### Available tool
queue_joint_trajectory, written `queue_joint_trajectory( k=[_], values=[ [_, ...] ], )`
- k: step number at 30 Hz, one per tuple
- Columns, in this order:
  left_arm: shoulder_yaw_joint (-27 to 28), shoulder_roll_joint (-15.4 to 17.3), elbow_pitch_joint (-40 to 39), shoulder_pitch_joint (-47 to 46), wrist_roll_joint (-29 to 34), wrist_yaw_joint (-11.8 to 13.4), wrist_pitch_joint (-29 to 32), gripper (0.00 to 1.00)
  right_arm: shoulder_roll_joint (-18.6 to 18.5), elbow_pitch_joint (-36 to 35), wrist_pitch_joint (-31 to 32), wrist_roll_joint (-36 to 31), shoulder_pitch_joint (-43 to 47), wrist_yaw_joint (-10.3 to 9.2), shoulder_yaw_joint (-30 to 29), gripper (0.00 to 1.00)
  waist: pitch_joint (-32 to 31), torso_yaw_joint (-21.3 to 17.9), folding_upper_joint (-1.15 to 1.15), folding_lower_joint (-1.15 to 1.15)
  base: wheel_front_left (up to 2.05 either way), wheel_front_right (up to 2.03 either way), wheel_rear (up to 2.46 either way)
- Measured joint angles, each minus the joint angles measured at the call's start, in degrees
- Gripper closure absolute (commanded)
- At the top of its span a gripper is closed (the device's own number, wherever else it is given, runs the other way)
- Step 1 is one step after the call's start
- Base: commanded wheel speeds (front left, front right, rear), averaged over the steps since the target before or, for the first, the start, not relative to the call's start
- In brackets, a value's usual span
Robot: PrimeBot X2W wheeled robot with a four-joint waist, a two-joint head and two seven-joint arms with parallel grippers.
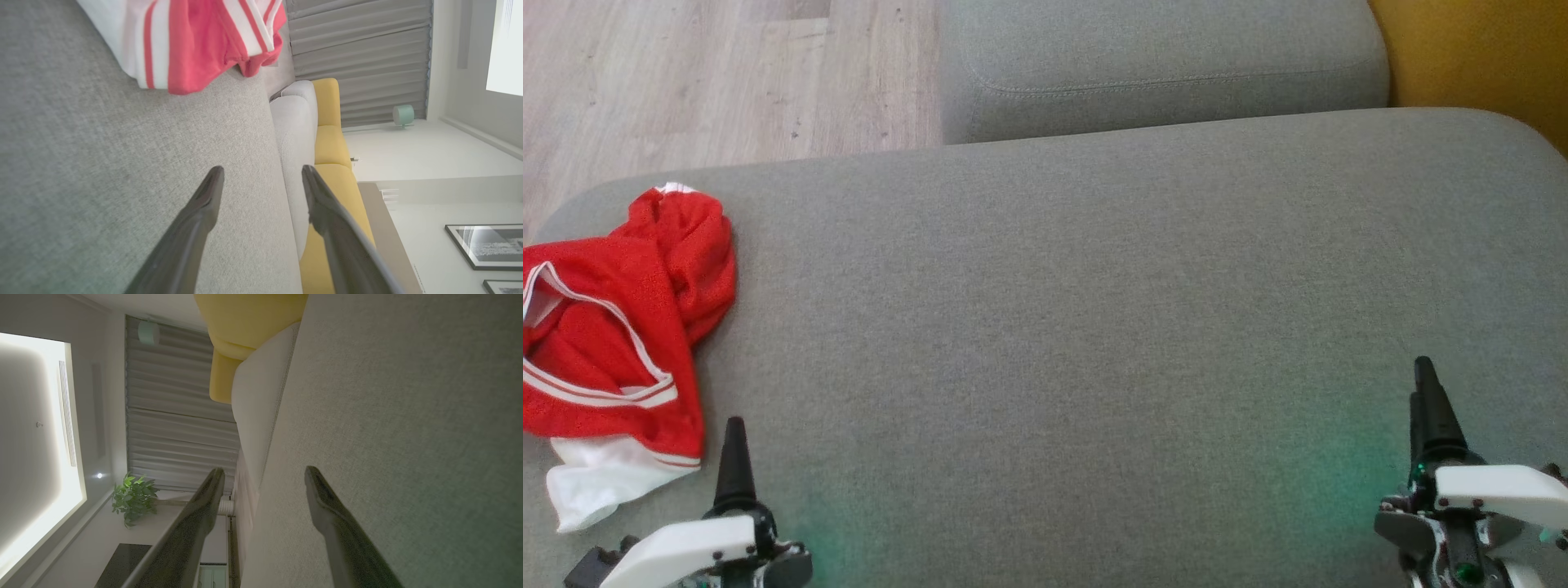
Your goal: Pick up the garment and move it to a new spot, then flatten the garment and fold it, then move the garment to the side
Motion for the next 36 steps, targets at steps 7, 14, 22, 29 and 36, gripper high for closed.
queue_joint_trajectory(
  k=[7,14,22,29,36],
  values=[
    [-0.6,0.0,-0.5,0.0,7.1,0.0,-1.2,0.0,0.0,-0.7,-1.3,-8.2,0.0,0.0,1.6,0.0,0.1,-0.2,0.0,0.0,0.0,0.0,0.0],
    [-0.9,0.0,-0.7,0.0,13.4,0.0,-2.3,0.0,0.0,-1.3,-2.3,-14.2,0.0,0.0,3.0,0.0,0.1,-0.3,0.0,0.0,0.0,0.0,0.0],
    [-1.3,0.0,-0.9,0.1,19.1,0.0,-3.8,0.0,0.0,-1.9,-3.8,-20.4,0.0,0.0,4.0,0.0,0.1,-0.3,0.0,0.0,0.0,0.0,0.0],
    [-2.3,0.0,-0.9,0.1,24.3,0.0,-4.8,0.0,0.0,-2.4,-4.8,-25.5,0.1,0.0,5.2,0.0,0.1,-0.4,0.0,0.0,0.0,0.0,0.0],
    [-2.7,0.0,-0.9,0.2,30.1,0.0,-5.8,0.0,0.0,-2.9,-6.0,-30.8,0.1,0.0,6.3,0.0,0.0,-0.5,0.0,0.0,0.0,0.0,0.0]
  ],
)
